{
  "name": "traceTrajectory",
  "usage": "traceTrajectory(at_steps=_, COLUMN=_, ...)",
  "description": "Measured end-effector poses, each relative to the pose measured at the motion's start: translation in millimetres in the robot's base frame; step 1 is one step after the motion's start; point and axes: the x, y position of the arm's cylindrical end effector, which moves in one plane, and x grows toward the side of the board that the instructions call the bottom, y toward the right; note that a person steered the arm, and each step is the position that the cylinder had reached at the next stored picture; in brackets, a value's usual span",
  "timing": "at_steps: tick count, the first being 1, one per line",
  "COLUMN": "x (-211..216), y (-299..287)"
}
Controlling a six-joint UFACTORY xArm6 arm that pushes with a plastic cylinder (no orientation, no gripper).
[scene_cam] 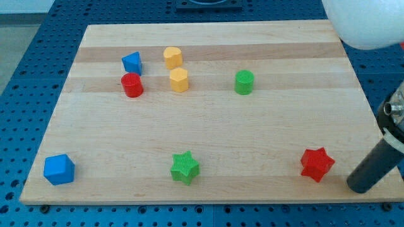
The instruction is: Slide the red star towards the green circle
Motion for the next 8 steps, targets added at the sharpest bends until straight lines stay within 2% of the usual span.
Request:
traceTrajectory(at_steps=3, x=-14, y=-54)
traceTrajectory(at_steps=5, x=-52, y=-64)
traceTrajectory(at_steps=8, x=-77, y=-134)
